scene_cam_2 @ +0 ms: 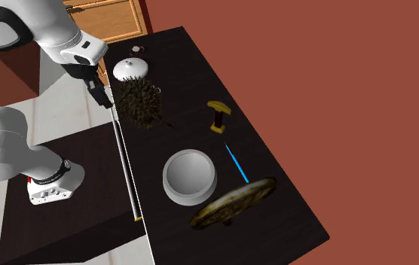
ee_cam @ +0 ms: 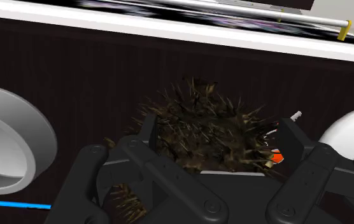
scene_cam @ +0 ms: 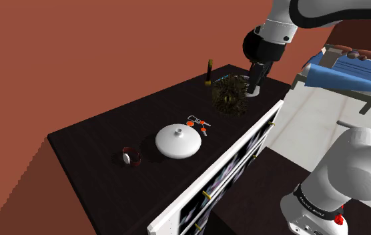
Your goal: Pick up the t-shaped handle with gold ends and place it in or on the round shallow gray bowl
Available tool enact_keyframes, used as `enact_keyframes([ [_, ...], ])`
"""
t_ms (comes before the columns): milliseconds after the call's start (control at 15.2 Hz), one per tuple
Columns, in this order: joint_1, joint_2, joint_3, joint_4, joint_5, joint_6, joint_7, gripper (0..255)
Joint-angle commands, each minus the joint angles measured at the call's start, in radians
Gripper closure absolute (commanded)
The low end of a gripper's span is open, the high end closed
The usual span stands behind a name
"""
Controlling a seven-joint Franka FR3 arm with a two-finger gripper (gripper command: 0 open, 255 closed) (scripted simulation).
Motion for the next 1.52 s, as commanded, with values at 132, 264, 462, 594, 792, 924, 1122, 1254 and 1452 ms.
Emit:
enact_keyframes([
  [132,-0.004,0.034,-0.022,-0.018,-0.021,0.080,-0.043,0],
  [264,-0.007,0.073,-0.045,-0.029,-0.040,0.161,-0.085,0],
  [462,-0.010,0.144,-0.079,-0.034,-0.061,0.281,-0.148,0],
  [594,-0.030,0.198,-0.084,-0.029,-0.058,0.359,-0.200,0],
  [792,-0.156,0.292,-0.002,-0.009,0.004,0.473,-0.316,0],
  [924,-0.111,0.245,-0.022,0.003,0.468,0.473,-0.272,0],
  [1122,-0.166,0.354,0.056,0.110,0.376,0.506,-0.067,0],
  [1254,-0.205,0.428,0.100,0.190,0.298,0.511,0.076,0],
  [1452,-0.255,0.542,0.153,0.322,0.162,0.489,0.293,0],
])
